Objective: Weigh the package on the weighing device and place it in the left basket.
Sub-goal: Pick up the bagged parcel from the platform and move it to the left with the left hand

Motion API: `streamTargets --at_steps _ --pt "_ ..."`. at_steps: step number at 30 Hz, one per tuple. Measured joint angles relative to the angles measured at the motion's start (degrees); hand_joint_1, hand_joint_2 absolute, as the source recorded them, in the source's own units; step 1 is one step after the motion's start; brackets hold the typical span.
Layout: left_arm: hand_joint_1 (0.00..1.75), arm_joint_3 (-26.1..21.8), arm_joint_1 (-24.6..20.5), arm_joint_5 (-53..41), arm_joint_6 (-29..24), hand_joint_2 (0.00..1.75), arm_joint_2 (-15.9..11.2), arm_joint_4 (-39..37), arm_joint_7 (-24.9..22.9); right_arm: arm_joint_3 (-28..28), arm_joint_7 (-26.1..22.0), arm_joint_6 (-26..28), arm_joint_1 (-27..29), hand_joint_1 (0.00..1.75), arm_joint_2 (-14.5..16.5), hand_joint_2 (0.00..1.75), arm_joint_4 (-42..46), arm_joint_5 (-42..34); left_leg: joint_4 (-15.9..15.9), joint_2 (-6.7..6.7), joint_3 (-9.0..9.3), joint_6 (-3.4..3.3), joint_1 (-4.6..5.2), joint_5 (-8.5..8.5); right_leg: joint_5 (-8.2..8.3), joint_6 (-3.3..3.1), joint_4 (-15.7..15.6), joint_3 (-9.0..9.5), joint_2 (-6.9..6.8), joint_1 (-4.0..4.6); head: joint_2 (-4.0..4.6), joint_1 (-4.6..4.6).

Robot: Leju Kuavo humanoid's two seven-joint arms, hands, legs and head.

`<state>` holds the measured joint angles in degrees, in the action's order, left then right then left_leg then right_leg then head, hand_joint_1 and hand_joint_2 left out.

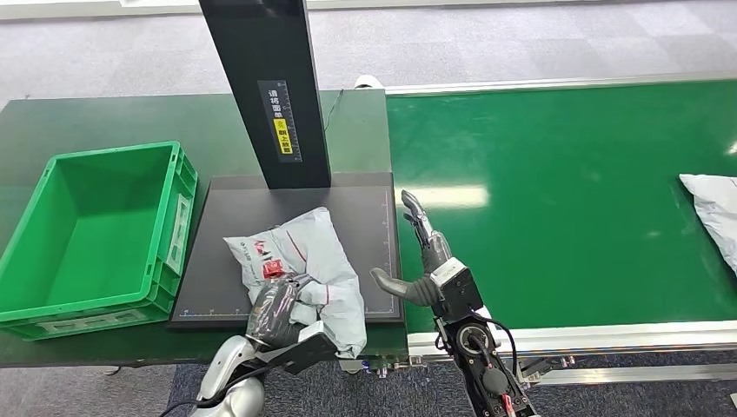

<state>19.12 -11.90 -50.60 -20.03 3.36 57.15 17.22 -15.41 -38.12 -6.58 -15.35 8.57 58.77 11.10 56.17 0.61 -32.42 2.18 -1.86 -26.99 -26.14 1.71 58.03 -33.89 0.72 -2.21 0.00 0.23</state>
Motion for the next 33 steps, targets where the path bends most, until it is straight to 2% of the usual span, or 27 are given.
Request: streamTargets --at_steps 4,7,9,11,16,23,33 --pt "1.75 -0.9 0.9 0.9 -9.7 1.75 0.0 2.1 5.4 0.0 0.0 -0.2 -0.2 0.00 0.1 1.75 0.0 -0.1 0.0 -0.01 -0.12 0.00 0.00 0.00 0.00 0.00 0.0 -0.10 0.00 0.00 0.00 -0.01" --pt "1.75 -2.0 2.3 2.2 -16.9 1.75 0.3 5.5 13.3 0.0 0.0 -0.2 -1.0 0.00 0.4 1.75 -0.3 -0.5 0.0 0.01 -0.20 0.00 0.00 0.00 0.00 0.00 0.0 -0.19 0.00 0.00 0.00 -0.01" --pt "1.75 -3.5 3.7 1.9 -19.1 1.75 1.1 8.8 18.5 0.0 -0.1 -0.2 -1.6 0.00 0.6 1.75 -0.8 -0.8 0.0 -0.03 -0.24 0.00 0.00 0.00 0.00 0.01 0.0 -0.22 -0.01 0.00 0.00 0.00" --pt "1.75 -5.4 5.1 0.8 -19.6 1.75 2.3 12.1 20.9 -0.1 -0.3 -0.2 -2.2 0.00 0.8 1.75 -1.5 -1.1 0.0 -0.04 -0.27 0.00 0.00 0.00 -0.01 0.01 0.0 -0.24 -0.01 0.00 0.00 0.01" --pt "1.75 -7.7 7.7 -1.1 -19.8 1.75 3.9 22.1 21.3 -0.5 -0.9 0.1 -3.0 0.00 1.2 1.75 -2.9 -1.8 0.0 -0.06 -0.31 0.00 0.00 0.00 -0.01 0.01 0.0 -0.29 -0.02 0.00 0.00 -0.01" --pt "1.75 -9.2 8.5 -6.7 -19.8 1.75 5.0 34.5 21.3 -0.9 -0.9 0.5 -3.8 0.00 1.4 1.75 -4.3 -2.3 0.0 -0.06 -0.31 0.00 0.00 0.00 0.00 0.01 0.0 -0.28 -0.02 0.00 0.00 0.01" --pt "1.75 -13.1 6.5 -9.9 -19.8 1.75 5.0 39.8 21.3 -1.2 -1.0 0.8 -3.6 0.00 1.4 1.75 -4.9 -2.4 0.0 -0.06 -0.30 0.00 0.00 0.00 -0.01 0.01 0.0 -0.30 -0.02 0.01 0.00 0.01"
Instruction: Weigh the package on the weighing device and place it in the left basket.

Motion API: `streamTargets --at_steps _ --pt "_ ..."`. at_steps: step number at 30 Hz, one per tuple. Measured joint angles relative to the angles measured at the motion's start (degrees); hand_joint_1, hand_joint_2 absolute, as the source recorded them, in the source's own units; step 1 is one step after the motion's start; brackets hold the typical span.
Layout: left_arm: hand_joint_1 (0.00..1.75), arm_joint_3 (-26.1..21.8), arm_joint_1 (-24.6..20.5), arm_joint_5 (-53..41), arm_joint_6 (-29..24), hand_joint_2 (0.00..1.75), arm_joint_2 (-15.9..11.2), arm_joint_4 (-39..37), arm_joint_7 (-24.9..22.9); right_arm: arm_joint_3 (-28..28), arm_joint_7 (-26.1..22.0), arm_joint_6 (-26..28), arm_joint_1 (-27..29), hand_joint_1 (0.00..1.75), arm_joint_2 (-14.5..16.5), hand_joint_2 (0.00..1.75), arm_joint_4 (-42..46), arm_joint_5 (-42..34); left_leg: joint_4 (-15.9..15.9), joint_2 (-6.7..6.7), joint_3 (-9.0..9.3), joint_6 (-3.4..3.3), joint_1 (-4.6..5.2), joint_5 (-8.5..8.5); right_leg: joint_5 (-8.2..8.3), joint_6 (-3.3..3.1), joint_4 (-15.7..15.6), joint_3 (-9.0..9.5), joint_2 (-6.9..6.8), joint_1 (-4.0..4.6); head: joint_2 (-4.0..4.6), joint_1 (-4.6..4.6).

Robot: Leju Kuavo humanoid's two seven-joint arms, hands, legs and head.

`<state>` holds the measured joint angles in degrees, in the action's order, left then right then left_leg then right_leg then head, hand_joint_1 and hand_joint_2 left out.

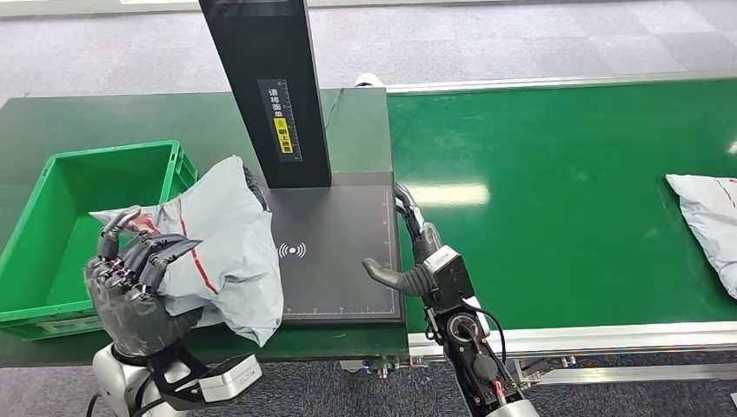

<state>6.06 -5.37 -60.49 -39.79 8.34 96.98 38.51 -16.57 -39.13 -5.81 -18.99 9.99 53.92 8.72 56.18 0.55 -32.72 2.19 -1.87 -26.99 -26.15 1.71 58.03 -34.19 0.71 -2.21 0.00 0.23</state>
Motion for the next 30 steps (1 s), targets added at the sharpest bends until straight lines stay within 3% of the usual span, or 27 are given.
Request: streamTargets --at_steps 4,10,19,24,30 --pt "1.75 -4.5 -4.6 -2.6 0.0 1.75 0.0 -2.2 0.0 0.0 -0.1 0.5 0.8 0.00 0.0 1.75 0.1 0.1 0.0 -0.02 0.01 0.00 0.00 0.02 0.01 0.00 0.0 0.01 -0.01 0.00 0.00 0.00" --pt "1.75 -16.7 -13.8 -5.0 0.0 1.75 0.0 -12.1 0.0 0.0 -0.2 1.1 3.4 0.00 0.0 1.75 1.4 0.2 0.0 0.13 0.06 0.02 -0.01 0.05 0.04 -0.03 0.0 -0.01 0.06 0.02 0.00 -0.01" --pt "1.75 -22.1 -17.2 -5.9 0.0 1.75 0.1 -17.6 -0.2 0.0 0.0 1.1 4.1 0.00 0.0 1.75 2.2 0.3 0.0 0.11 -0.01 0.01 0.01 0.00 0.03 -0.02 0.0 -0.06 0.06 0.00 0.00 -0.01" --pt "1.75 -29.8 -22.1 -10.8 0.0 1.75 0.0 -26.9 -5.0 0.0 1.1 1.3 5.3 0.00 -0.1 1.75 4.1 0.8 0.0 0.19 0.03 0.02 -0.02 0.02 0.04 -0.04 0.0 -0.05 0.12 0.02 0.00 -0.01" --pt "1.75 -38.3 -25.8 -13.1 0.0 1.75 -2.4 -36.8 -10.0 0.0 1.5 1.0 5.9 0.00 -0.2 1.75 4.9 1.3 0.0 0.19 0.03 0.03 -0.03 0.04 0.04 -0.04 0.0 -0.06 0.16 0.03 0.00 0.01"
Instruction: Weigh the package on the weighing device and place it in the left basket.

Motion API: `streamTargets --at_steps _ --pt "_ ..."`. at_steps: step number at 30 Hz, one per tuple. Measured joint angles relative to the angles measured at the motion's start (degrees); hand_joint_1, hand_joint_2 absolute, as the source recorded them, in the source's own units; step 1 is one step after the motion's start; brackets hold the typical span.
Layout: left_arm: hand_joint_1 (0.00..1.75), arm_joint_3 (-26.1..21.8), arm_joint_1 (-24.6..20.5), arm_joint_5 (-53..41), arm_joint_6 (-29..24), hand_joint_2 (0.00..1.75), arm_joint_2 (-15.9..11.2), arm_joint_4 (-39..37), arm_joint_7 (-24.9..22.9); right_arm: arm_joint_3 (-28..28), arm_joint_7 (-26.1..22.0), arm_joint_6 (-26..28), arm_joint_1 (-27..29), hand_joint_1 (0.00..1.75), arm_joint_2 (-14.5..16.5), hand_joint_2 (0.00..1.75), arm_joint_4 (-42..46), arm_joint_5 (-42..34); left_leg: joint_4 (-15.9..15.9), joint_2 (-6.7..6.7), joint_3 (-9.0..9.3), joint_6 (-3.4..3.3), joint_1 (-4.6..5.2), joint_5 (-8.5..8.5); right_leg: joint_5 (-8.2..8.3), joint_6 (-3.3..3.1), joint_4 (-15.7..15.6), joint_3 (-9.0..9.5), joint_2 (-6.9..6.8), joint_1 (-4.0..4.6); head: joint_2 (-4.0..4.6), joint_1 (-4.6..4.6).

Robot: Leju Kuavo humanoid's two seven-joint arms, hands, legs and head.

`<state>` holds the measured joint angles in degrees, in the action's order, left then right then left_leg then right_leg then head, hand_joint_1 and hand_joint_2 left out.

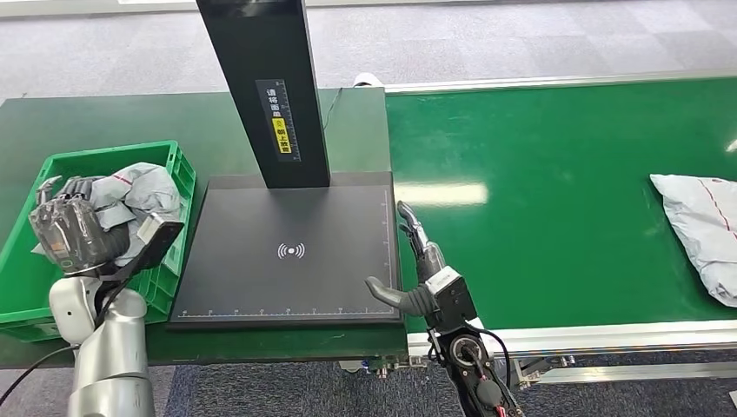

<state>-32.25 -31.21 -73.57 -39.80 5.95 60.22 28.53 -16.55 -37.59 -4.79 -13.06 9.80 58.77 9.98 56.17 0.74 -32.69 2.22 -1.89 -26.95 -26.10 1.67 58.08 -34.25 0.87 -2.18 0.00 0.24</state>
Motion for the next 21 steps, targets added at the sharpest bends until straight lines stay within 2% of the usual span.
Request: streamTargets --at_steps 7,8,12,13,21 --pt "1.75 -5.5 -1.3 -4.3 0.0 1.75 -2.3 -5.6 -5.1 -0.2 0.6 -0.7 -0.1 0.00 0.1 1.75 0.0 0.0 0.0 -0.03 -0.03 0.00 0.02 -0.01 -0.01 0.00 0.0 0.00 -0.01 -0.01 0.00 0.00" --pt "1.70 -5.9 -1.3 -4.9 0.0 1.75 -2.4 -5.8 -5.8 -0.3 0.7 -0.7 -0.1 0.00 0.1 1.75 0.0 0.0 0.0 -0.03 -0.03 0.00 0.01 -0.01 -0.01 0.00 0.0 0.00 -0.01 -0.01 0.00 -0.01" --pt "0.06 -6.7 -0.9 -5.6 0.0 1.75 -3.0 -6.5 -7.3 -0.5 0.8 -0.9 -0.2 0.00 0.2 1.75 0.0 0.0 0.0 -0.04 -0.03 0.00 0.01 -0.01 0.00 0.00 0.0 0.01 -0.02 -0.01 0.00 0.00" --pt "0.00 -6.8 -0.8 -5.3 -0.1 1.75 -3.1 -6.5 -7.0 -0.5 0.8 -0.9 -0.3 0.00 0.2 1.75 0.0 0.0 0.0 -0.04 -0.03 0.00 0.01 -0.01 0.00 0.00 0.0 0.01 -0.02 -0.01 0.00 0.00" --pt "0.00 -10.0 -0.2 -1.0 -0.2 1.75 -2.5 -4.4 1.8 -1.1 0.8 -1.0 -0.6 0.00 0.2 1.75 0.0 0.0 0.0 -0.05 -0.03 0.00 0.01 -0.01 -0.01 0.00 0.0 0.00 -0.02 -0.01 0.00 0.00"
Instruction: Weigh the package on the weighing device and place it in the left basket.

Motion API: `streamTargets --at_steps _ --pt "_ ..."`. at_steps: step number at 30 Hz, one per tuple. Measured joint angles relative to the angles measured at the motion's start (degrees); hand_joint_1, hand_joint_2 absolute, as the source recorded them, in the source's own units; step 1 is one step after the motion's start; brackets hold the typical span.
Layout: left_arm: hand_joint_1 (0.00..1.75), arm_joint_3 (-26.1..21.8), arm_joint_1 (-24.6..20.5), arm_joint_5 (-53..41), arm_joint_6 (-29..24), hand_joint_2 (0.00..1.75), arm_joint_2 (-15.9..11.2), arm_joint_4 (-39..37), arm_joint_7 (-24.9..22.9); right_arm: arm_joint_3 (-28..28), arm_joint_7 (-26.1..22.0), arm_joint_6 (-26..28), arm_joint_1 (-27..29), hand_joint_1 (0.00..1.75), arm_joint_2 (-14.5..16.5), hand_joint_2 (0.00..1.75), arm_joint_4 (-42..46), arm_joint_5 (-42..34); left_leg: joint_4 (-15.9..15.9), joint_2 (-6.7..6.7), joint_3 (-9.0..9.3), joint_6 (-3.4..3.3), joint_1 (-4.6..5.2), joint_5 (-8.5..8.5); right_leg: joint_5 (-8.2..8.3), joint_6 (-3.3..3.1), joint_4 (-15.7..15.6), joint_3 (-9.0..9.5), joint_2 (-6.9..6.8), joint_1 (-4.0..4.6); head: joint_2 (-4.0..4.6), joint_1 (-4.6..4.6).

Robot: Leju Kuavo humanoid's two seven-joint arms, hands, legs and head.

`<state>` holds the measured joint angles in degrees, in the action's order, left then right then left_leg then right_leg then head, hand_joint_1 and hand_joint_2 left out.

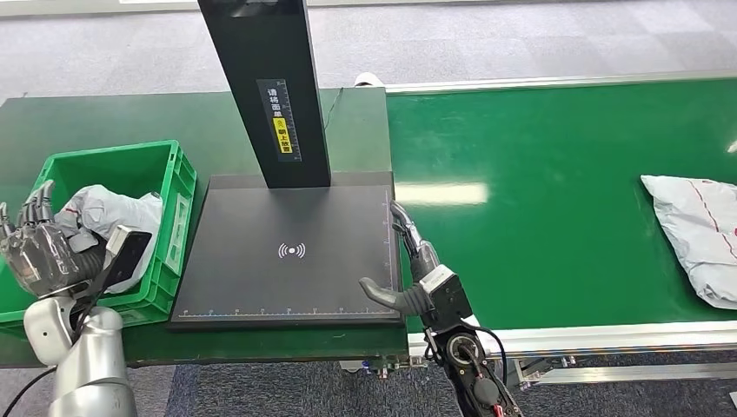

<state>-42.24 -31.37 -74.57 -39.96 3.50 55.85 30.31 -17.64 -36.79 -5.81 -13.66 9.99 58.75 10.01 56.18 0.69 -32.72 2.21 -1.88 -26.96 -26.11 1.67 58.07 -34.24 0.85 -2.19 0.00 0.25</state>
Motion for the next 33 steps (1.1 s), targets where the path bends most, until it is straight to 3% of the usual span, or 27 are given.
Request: streamTargets --at_steps 4,11,14,17,22,29,33 --pt "0.00 -2.7 -0.3 3.0 0.0 1.75 1.1 1.2 6.9 -0.3 0.0 0.0 -0.2 0.00 0.0 1.75 -0.1 0.0 0.0 0.00 0.01 0.00 0.00 0.00 0.00 0.00 0.0 0.00 0.00 0.00 0.00 -0.01" --pt "0.00 -3.3 -0.5 11.6 0.0 1.75 2.9 0.7 8.2 -0.8 -0.2 0.3 -1.0 0.00 0.0 1.75 -0.8 -0.2 0.0 0.00 0.02 0.00 0.00 0.00 0.00 0.00 0.0 0.01 0.00 0.00 0.00 0.00" --pt "0.00 -0.7 0.5 22.5 0.0 1.75 3.2 1.1 8.2 -0.9 -0.4 0.3 -1.1 0.00 0.0 1.75 -1.2 -0.2 0.0 0.02 0.02 0.00 0.00 0.00 0.00 0.00 0.0 0.00 0.00 0.00 0.00 -0.01" --pt "0.00 4.7 3.1 34.5 0.0 1.75 3.3 4.1 8.3 -1.0 -0.8 0.4 -1.3 0.00 0.0 1.75 -1.6 -0.4 0.0 -0.01 -0.01 0.00 0.00 0.00 0.00 0.00 0.0 -0.02 -0.01 0.00 0.00 -0.01" --pt "0.00 10.3 5.4 36.8 0.0 1.75 3.6 8.7 8.3 -1.2 -1.0 0.4 -1.8 0.00 0.0 1.75 -2.3 -0.5 0.0 -0.03 -0.04 0.00 0.00 -0.01 -0.01 0.01 0.0 -0.02 -0.03 0.00 0.00 0.00" --pt "0.00 12.6 6.4 37.4 0.0 1.75 3.6 11.0 8.3 -1.2 -1.0 0.4 -1.9 0.00 0.0 1.75 -2.8 -0.5 0.0 -0.03 -0.04 0.00 0.00 0.00 -0.01 0.01 0.0 -0.02 -0.03 0.00 0.00 0.00" --pt "0.00 14.9 7.9 45.2 0.0 1.75 3.7 13.5 8.3 -1.2 -1.1 0.4 -2.1 0.00 0.0 1.75 -3.1 -0.7 0.0 -0.01 -0.04 0.00 0.00 -0.01 -0.01 0.01 0.0 -0.03 -0.03 0.00 0.00 0.00"
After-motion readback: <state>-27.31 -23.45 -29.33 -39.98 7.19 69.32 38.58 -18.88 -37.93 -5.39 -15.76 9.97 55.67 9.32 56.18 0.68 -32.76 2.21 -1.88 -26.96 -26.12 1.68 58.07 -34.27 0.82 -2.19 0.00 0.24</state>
